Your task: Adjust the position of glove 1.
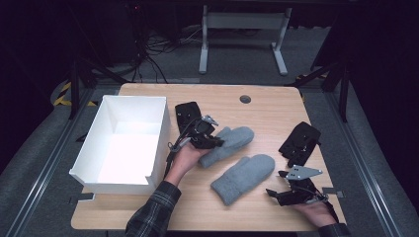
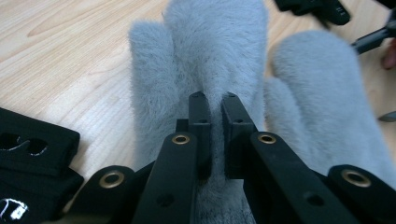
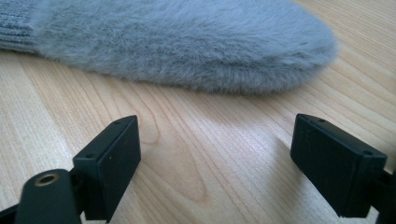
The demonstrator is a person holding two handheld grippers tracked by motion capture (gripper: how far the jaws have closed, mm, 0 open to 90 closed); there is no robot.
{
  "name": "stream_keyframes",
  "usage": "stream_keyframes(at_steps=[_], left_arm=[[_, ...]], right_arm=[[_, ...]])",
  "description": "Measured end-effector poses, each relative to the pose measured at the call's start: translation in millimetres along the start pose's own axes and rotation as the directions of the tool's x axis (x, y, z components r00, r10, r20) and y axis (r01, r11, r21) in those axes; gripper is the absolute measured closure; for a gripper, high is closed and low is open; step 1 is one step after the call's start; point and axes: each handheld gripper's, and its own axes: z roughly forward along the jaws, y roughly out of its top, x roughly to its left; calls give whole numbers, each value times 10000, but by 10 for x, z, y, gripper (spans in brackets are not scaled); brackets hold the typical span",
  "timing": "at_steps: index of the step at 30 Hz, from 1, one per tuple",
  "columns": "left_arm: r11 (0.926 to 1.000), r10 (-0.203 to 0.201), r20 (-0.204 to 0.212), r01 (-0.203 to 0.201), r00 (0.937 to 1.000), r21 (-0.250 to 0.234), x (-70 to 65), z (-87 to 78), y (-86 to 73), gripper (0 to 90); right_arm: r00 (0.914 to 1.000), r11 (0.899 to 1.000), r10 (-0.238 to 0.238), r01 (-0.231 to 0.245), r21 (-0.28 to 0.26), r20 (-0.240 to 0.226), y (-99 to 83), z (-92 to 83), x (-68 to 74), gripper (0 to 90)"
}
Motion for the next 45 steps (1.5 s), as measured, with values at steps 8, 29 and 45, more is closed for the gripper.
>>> stream_keyframes(at_steps=[8, 29, 45], left_arm=[[9994, -212, 353, 222, 9992, -275, -129, -150, -48, 853], [9986, -159, 823, 200, 9965, -484, -617, -164, -41, 854], [9993, -350, 749, 362, 9966, -135, -896, 92, -31, 854]], right_arm=[[10000, 10000, 2, -2, 3, -4, 0, 0, 0, 165], [10000, 10000, -5, 5, 10, 15, 2, 1, -1, 165], [10000, 10000, -3, 3, 16, 16, 2, 1, -1, 165]])
